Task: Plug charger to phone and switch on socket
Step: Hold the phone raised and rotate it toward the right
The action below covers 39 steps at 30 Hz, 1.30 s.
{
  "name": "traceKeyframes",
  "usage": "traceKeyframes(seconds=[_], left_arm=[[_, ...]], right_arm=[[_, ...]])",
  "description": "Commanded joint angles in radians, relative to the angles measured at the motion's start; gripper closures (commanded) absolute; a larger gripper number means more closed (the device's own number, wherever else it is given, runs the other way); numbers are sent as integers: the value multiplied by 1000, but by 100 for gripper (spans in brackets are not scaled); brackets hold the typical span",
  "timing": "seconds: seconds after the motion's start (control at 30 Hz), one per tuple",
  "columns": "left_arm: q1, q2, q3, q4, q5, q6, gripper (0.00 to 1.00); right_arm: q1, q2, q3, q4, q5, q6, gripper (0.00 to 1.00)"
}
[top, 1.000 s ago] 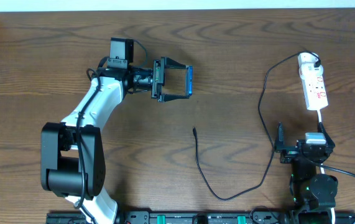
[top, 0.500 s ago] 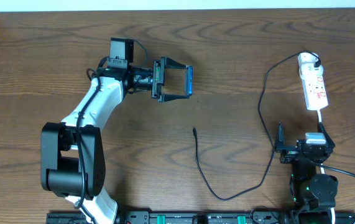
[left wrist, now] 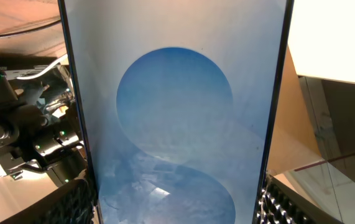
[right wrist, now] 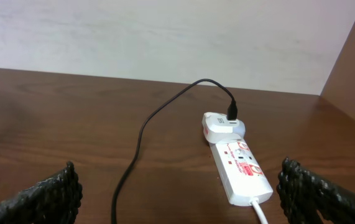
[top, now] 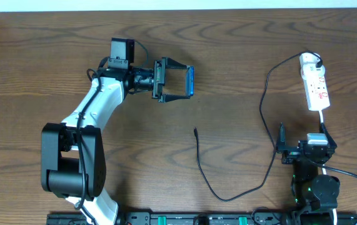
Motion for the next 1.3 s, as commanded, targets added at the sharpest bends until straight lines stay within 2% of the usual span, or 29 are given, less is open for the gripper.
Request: traceKeyframes(seconds=[0.0,0.2,0.53,0.63,0.73,0.87,0.97,1.27], left_arm=[[1,-29,8,4,31,20,92],[1,-29,8,4,28,20,93],[0,-29,8,4,-127,25,92],[1,-29,8,5,-196,55,93],[1,-29,8,32,-337,125,92],[1,-29,8,94,-399,207,93],[1,-29,8,143,-423,226,93],[1,-29,8,198,-627,246,93]], right_arm=[[4,-6,-1,-4,8,-13,1],[4,-6,-1,-4,8,-13,1],[4,-6,-1,-4,8,-13,1],[4,-6,-1,-4,8,-13,1],[4,-6,-1,-4,8,-13,1],[4,-6,-1,-4,8,-13,1],[4,-6,-1,-4,8,-13,1],[4,-6,-1,-4,8,-13,1]])
